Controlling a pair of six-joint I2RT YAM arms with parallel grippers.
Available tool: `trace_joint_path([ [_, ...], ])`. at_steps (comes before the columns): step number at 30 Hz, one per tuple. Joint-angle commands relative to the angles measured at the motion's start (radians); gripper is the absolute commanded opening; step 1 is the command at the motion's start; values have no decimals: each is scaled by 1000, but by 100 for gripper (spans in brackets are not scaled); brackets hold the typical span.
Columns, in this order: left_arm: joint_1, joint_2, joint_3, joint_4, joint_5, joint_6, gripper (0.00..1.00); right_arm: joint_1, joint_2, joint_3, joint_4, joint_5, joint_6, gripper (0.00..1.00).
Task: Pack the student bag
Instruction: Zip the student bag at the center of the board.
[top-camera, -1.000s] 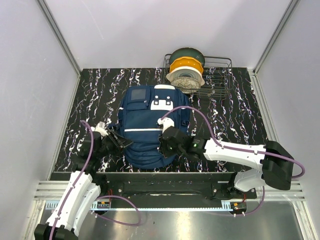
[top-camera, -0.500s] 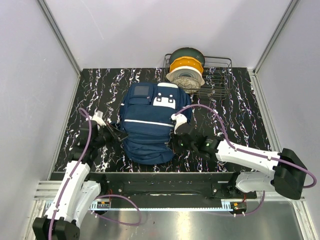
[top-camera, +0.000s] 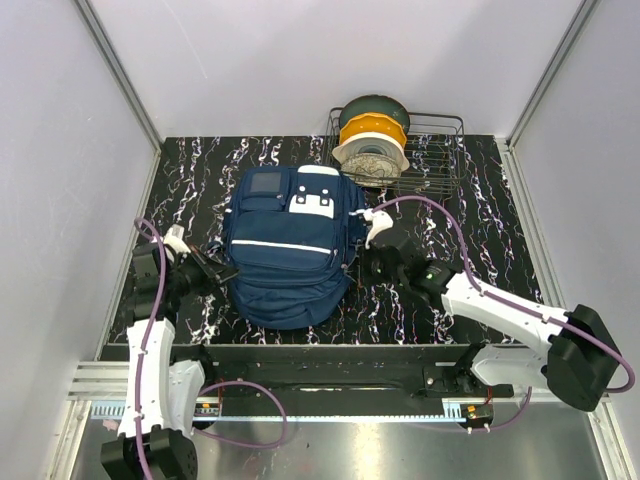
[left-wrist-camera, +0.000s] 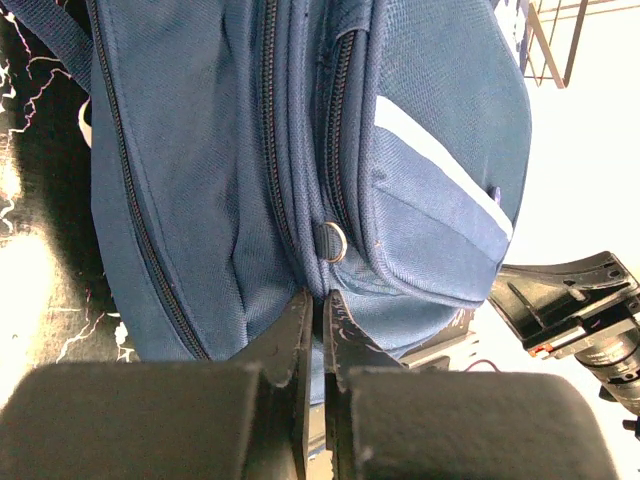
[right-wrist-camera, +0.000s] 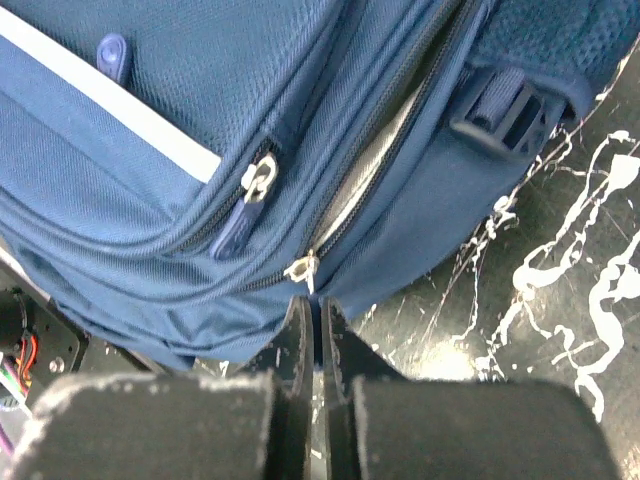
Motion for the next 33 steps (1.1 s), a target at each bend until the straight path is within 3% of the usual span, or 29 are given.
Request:
trace_joint_path([
  [1,52,-9,77,66,-31,82,0,-55,-44,-6,-90,192,-71,0],
  [9,88,22,103,50,-22,113,0,-55,-74,-36,-76,171,-55,0],
  [10,92,25,117,46,-13,120,4,-55,-79,-35,-69,160,-51,0],
  [12,98,29,125,53,-1,111,32,-53,-77,-35,-44,103,-26,0],
  [13,97,25,123,79,37,79,62,-55,-70,-36,-35,86,-11,0],
  [16,97,-24,84,142,97,-37,89,-55,-33,-47,20,36,41,0],
  [20,80,-136,36,83,61,-113,98,-53,19,-32,46,46,81,0],
  [27,-162,-363,-119,104,-122,-312,98,-55,48,19,56,71,95,0],
  [33,-276,-409,-183,18,-220,-355,98,-55,59,33,59,69,112,0],
])
